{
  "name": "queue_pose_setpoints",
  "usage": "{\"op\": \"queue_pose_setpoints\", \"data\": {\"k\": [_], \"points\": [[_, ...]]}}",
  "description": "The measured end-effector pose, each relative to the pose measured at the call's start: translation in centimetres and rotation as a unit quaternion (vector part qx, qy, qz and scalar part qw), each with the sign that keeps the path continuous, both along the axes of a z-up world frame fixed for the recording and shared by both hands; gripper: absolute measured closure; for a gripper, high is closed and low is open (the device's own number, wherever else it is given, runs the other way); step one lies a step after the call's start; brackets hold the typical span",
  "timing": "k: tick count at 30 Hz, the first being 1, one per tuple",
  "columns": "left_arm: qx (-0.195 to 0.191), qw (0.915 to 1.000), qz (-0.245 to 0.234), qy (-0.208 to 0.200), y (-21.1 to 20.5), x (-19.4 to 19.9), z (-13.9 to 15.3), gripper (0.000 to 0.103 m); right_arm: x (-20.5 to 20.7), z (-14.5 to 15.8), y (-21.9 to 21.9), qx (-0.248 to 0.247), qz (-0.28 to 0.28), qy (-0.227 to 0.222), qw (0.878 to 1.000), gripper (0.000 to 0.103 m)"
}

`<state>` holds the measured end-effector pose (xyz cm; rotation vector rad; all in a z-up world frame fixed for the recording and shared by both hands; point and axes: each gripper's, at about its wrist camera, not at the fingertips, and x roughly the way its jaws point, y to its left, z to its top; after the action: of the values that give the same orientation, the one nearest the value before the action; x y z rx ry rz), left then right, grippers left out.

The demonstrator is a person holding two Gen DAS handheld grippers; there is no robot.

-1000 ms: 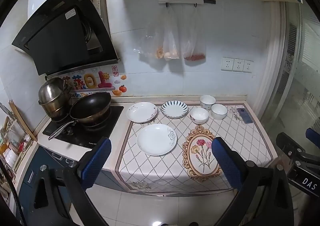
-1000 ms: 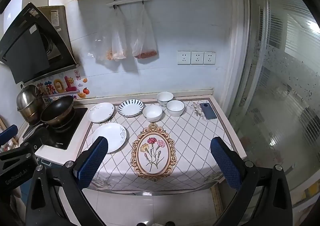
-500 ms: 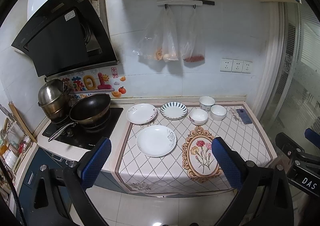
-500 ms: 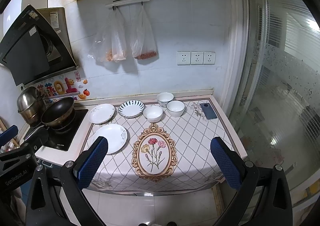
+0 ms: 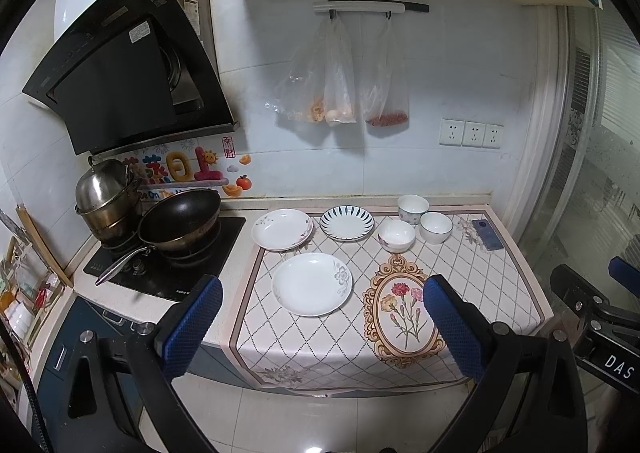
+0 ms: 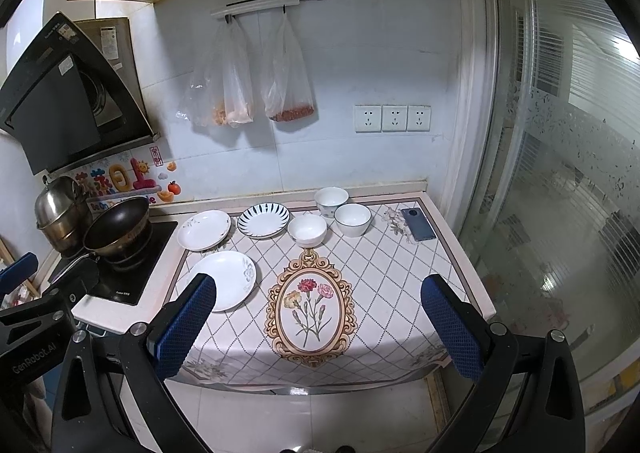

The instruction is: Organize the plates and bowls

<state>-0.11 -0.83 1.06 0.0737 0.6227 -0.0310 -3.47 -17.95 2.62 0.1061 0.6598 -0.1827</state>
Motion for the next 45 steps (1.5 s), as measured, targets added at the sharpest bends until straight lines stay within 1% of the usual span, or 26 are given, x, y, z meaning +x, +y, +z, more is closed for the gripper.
{"op": "queue_pose_setpoints", "data": {"k": [34, 45], "points": [[0.0, 1.0, 0.0, -0.003, -0.3, 0.0, 0.2, 0.0, 0.0, 0.4, 0.0, 0.005, -0.003, -0.003, 1.0, 0.0], [-0.002, 1.0, -0.005, -0.004, -0.7, 0.7, 1.0, 0.0, 0.4, 0.6, 0.3, 0.008, -0.008, -0.008, 1.0, 0.0]]}}
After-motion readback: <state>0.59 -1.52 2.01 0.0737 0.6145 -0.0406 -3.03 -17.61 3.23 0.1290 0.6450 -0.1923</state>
